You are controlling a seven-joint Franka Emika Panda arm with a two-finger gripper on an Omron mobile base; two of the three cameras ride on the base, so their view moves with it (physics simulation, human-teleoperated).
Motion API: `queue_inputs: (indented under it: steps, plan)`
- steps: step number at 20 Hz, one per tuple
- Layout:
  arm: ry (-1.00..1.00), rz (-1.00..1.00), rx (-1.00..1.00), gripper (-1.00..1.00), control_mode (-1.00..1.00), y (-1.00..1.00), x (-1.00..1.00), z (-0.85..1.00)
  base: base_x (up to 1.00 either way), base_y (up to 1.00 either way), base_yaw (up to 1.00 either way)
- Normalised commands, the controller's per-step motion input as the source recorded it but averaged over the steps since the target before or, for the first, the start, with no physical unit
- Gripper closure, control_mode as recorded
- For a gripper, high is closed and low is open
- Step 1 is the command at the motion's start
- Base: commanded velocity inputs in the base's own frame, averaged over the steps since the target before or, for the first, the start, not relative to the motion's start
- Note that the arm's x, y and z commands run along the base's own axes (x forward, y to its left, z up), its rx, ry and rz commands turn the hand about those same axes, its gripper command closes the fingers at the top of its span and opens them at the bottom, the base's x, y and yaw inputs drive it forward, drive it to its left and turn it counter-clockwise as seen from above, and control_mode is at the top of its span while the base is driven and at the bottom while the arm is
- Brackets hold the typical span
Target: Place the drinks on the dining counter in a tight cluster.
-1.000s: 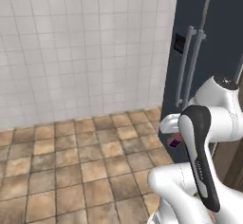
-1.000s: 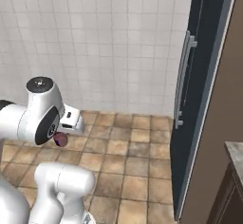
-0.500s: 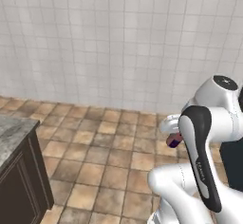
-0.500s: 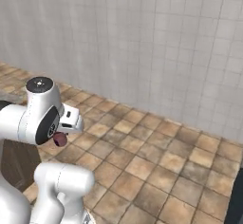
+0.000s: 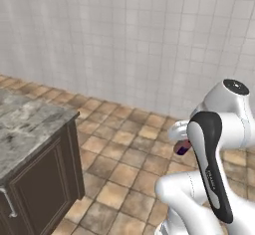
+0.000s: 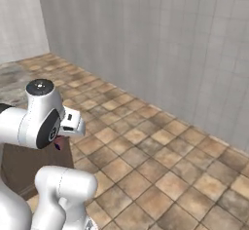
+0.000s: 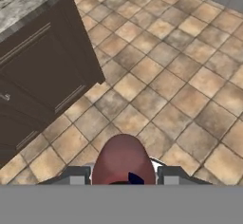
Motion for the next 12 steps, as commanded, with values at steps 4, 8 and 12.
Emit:
queue_inputs:
  steps: [4, 8, 12]
  plan:
    - [0.0, 0.0, 0.0, 1.0, 1.0, 0.0, 0.0, 0.0, 0.22, 0.0, 0.48]
    - [0.0, 0.0, 0.0, 1.0, 1.0, 0.0, 0.0, 0.0, 0.44, 0.21, 0.45]
    - [0.0, 0.0, 0.0, 1.0, 1.0, 0.0, 0.0, 0.0, 0.56, 0.31, 0.43]
